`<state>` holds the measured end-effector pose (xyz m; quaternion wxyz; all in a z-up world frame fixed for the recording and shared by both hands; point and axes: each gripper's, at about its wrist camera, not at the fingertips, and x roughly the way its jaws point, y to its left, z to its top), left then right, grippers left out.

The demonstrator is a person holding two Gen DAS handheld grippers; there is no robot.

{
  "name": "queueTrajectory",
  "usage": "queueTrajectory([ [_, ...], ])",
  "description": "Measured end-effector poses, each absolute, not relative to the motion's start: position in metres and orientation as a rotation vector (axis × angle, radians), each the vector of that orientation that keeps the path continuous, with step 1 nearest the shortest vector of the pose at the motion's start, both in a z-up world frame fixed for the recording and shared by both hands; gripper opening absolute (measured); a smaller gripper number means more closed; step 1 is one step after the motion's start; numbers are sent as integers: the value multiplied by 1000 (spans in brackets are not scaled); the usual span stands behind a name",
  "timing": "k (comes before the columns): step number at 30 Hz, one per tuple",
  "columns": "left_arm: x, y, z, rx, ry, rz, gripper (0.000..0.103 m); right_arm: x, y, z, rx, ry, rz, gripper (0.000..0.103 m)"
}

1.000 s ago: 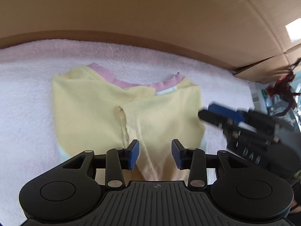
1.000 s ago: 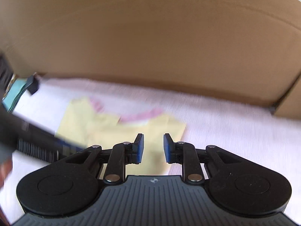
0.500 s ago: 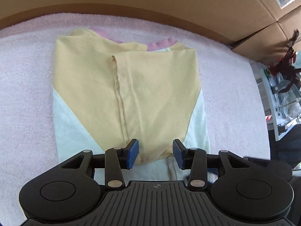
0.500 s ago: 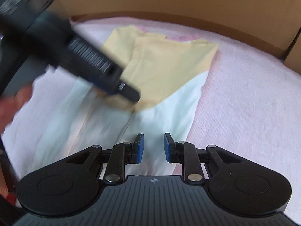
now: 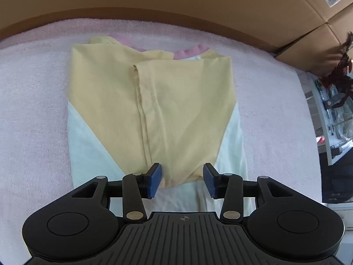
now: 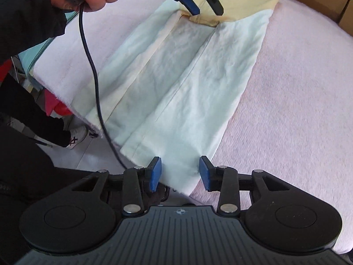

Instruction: Fold clothes

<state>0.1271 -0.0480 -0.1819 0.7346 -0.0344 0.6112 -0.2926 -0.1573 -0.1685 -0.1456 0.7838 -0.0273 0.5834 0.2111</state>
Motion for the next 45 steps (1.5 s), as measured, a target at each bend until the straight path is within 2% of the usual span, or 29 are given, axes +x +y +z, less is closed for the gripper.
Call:
queueTrajectory([
  [3,100,-40,-165,-128,1326,-721,64,-152,-183,-131,-30,1211,419,41],
  [6,68,-42,-161,-117,1333,-779,74,-124,-203,-114,22,1127,347,41],
  [11,12,-46,-169,-7,1325,-814,80,-63,-232,-105,-47,1018,202,41],
  [18,-34,-54,-171,-79,1325,-1040,94,-12,-225,-119,50,1074,383,46],
  [23,-44,-62,-202,-32,1432,-998,95,9,-208,-138,157,1169,470,45],
  [26,-53,-59,-206,-23,1417,-1017,98,6,-210,-150,182,1226,444,44],
  [31,-70,-65,-203,59,1431,-1081,100,-34,-205,-148,71,1284,514,44],
  [33,-77,-70,-201,109,1440,-1128,100,-48,-199,-147,1,1331,546,49],
  [36,-85,-73,-196,140,1467,-1206,100,-56,-193,-144,-57,1398,605,48],
  [39,-84,-70,-187,129,1427,-1197,100,-38,-195,-126,-37,1311,593,47],
  [41,-75,-68,-186,78,1411,-1142,100,-14,-198,-116,17,1230,542,51],
  [45,-59,-71,-194,12,1421,-1062,100,33,-192,-123,16,1172,509,52],
])
